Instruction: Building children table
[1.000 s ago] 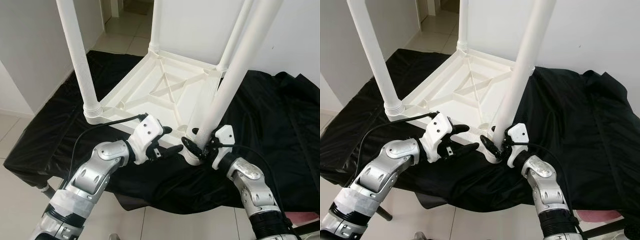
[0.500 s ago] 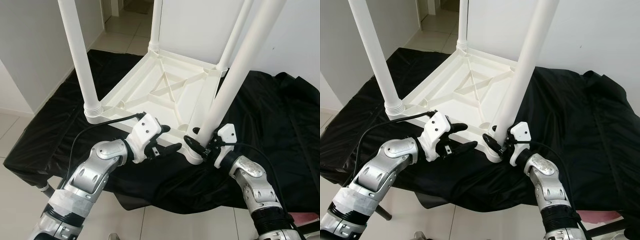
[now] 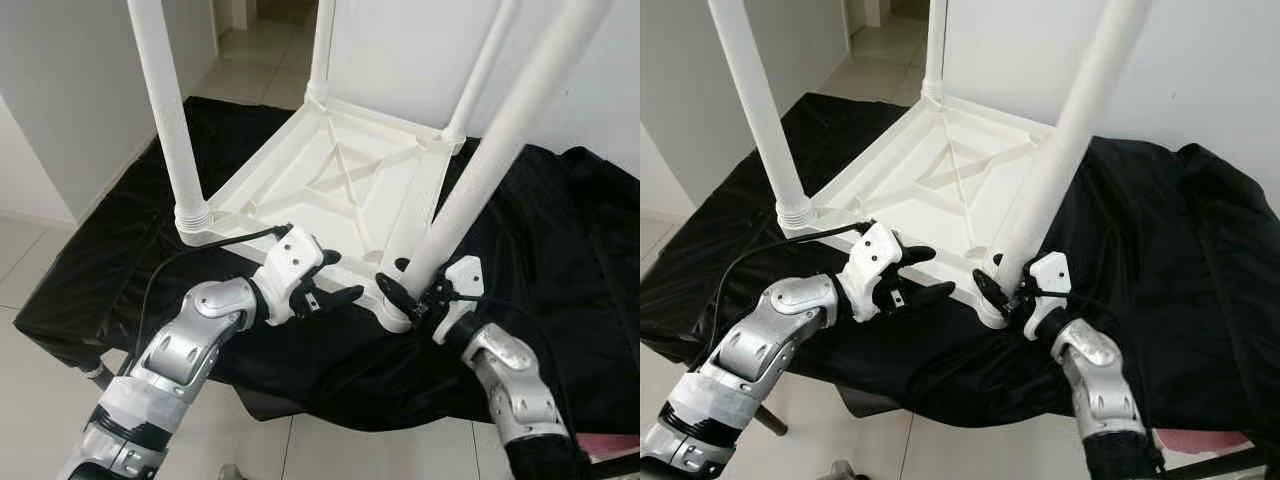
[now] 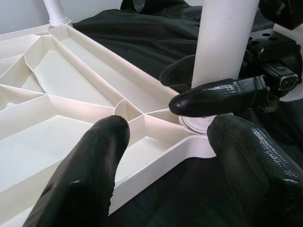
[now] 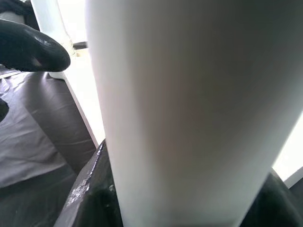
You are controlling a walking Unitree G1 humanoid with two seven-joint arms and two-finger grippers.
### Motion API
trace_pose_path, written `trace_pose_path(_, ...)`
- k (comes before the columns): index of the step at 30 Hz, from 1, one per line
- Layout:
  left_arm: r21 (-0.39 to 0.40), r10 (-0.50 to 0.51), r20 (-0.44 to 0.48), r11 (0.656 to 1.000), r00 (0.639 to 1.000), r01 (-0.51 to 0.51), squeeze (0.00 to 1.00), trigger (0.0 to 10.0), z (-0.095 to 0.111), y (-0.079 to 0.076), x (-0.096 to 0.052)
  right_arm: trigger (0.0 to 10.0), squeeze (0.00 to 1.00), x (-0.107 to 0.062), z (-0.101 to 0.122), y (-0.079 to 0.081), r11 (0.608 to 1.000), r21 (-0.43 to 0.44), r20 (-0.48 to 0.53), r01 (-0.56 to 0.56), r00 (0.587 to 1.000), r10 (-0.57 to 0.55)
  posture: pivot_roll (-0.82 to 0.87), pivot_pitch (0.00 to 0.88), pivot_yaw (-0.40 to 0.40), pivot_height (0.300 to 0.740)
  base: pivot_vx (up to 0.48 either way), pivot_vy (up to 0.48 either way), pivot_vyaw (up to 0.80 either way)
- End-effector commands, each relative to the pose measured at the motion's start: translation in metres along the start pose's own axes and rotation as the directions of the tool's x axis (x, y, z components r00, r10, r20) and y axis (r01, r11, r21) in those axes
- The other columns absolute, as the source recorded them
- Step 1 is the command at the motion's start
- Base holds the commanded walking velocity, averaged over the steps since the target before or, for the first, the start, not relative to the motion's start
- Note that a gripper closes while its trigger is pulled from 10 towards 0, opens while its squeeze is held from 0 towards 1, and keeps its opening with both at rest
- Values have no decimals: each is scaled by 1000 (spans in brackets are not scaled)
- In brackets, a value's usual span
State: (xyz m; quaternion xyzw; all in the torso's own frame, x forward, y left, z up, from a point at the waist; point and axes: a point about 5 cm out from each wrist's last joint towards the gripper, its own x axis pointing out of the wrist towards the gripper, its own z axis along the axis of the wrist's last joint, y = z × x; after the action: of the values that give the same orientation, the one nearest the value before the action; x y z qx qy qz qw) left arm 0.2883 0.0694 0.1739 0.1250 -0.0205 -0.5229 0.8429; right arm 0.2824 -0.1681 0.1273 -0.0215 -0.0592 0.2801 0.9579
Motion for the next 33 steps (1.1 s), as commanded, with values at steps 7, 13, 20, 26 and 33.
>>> trace_pose_path(7,2,-60,-8,998,998,60,0,10000,-1,-5,2,10000,0,-14,5,6,966,33,35,256,966,-257,-78,72,-40,740,0,0,0)
trace_pose_path(13,0,-64,-11,998,998,64,0,10000,-3,-5,2,10000,0,-24,4,13,890,23,-2,456,890,-456,-87,76,-41,740,0,0,0)
trace_pose_path(20,2,-41,-20,999,999,41,0,10000,-6,2,1,10000,0,-27,-2,18,820,-7,-61,572,819,-571,-81,74,-40,740,0,0,0)
trace_pose_path(26,24,-30,-34,999,999,31,0,10000,-5,10,-4,10000,0,-22,2,26,804,19,-32,595,804,-594,-80,75,-28,740,0,0,0)
trace_pose_path(33,34,-23,-36,999,999,24,0,10000,-3,17,-4,10000,1000,-20,9,33,829,64,8,556,830,-557,-85,77,-18,740,0,0,0)
